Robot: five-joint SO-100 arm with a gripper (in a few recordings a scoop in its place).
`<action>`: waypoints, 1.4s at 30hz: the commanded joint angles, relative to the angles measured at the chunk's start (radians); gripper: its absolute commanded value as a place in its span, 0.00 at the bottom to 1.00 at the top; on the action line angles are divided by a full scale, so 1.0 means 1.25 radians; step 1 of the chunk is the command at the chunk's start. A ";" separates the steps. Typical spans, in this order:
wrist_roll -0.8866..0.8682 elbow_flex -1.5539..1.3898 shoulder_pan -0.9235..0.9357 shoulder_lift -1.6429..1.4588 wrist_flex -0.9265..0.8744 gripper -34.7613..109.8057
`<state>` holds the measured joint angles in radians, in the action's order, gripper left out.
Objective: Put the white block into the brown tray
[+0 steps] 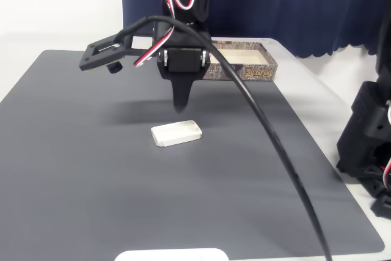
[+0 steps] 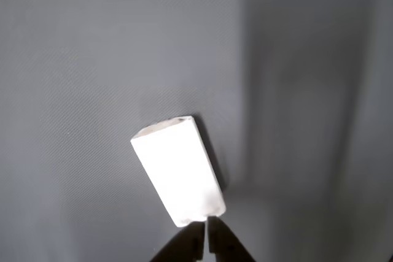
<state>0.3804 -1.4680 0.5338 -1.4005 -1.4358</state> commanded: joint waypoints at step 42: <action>0.315 0.007 0.016 -0.033 0.017 0.50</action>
<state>0.7747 -1.4680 0.5492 -1.4005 -1.4143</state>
